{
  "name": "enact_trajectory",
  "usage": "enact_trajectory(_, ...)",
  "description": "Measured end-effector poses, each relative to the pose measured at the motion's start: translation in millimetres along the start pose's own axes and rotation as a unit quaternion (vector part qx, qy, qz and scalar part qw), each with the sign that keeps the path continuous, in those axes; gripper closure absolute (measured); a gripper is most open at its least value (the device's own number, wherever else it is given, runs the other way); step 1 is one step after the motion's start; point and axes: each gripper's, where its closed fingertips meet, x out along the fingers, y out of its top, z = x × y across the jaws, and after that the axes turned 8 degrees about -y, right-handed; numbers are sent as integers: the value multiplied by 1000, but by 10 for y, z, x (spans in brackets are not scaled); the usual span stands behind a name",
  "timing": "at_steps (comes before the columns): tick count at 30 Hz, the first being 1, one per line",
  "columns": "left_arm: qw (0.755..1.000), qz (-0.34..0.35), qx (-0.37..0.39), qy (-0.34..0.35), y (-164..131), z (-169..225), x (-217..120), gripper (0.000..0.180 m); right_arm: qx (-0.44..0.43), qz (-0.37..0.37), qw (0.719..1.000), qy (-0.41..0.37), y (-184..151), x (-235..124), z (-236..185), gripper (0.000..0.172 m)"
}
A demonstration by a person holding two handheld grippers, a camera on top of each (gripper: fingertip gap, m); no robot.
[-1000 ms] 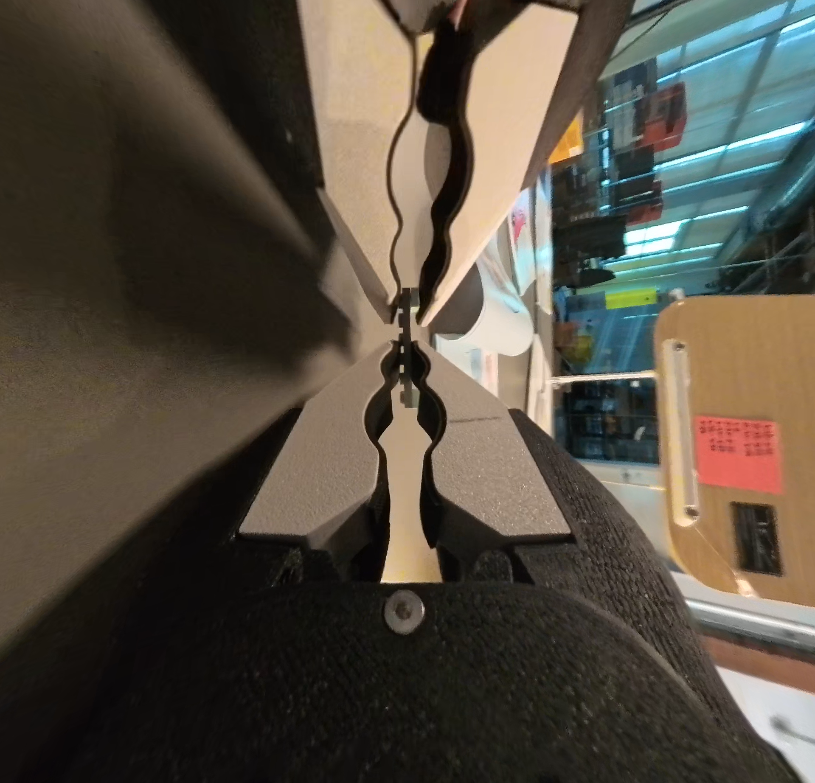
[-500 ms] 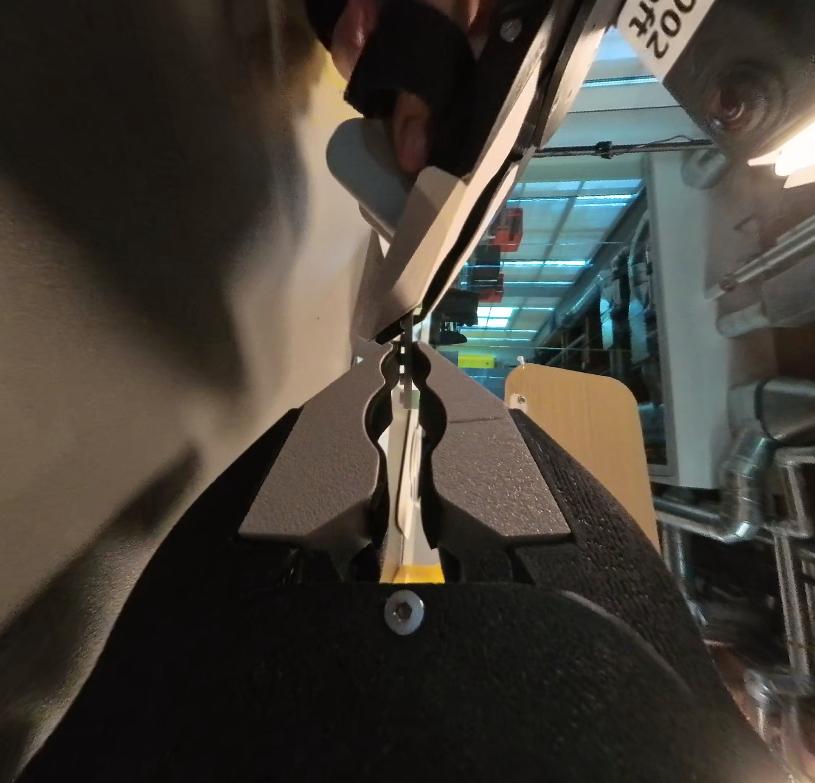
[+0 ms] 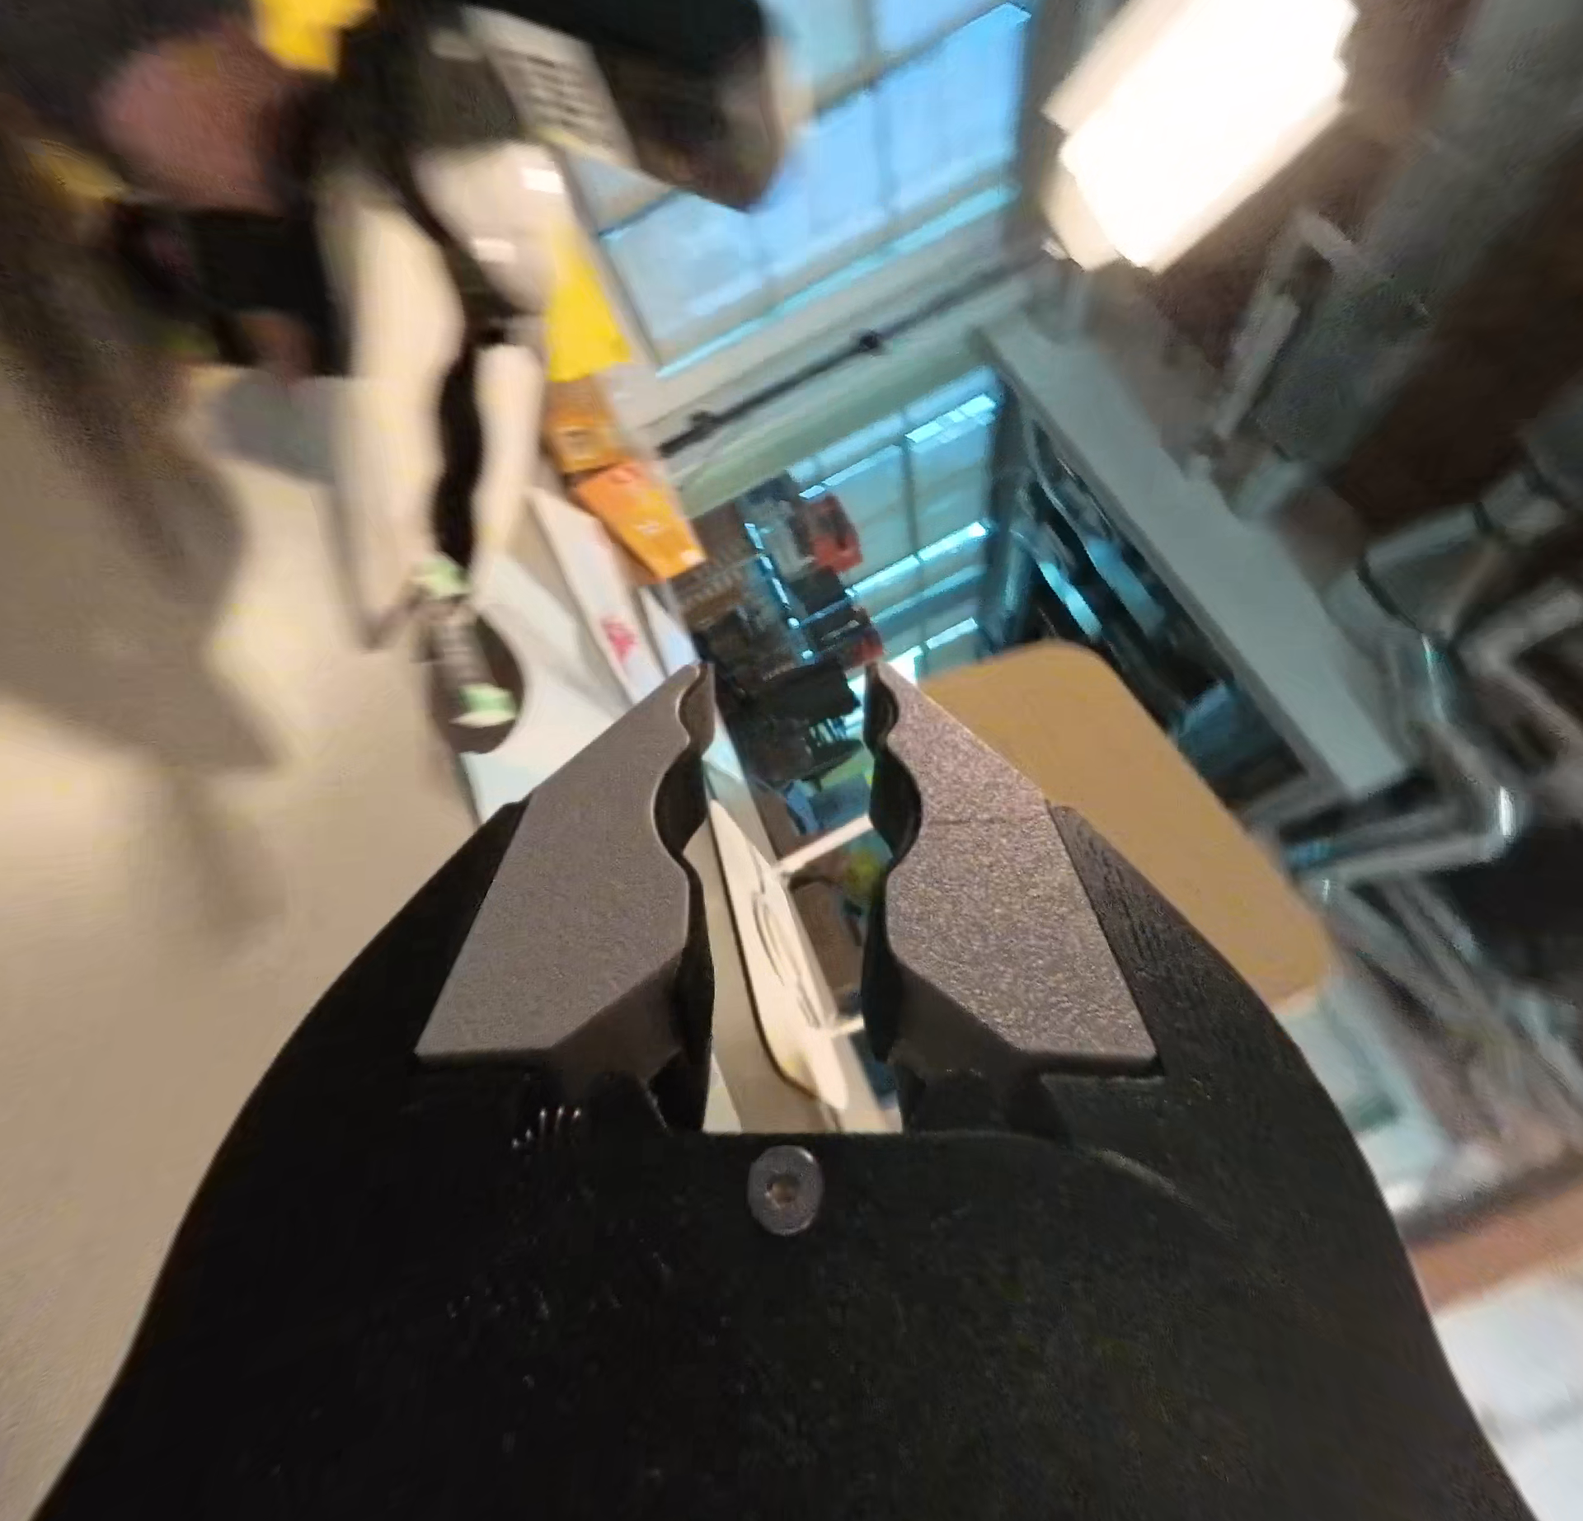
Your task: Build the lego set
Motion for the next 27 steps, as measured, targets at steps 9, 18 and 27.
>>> enact_trajectory(9,991,-91,96,-27,-52,435,451,163,227,-147,948,-165,-987,-119,726,147)
enact_trajectory(18,993,-98,52,-47,-73,453,478,161,315,-286,888,-174,-1567,-250,691,144)
enact_trajectory(27,997,-63,38,-20,10,372,417,113,356,-345,852,-171,-1687,-475,904,150)
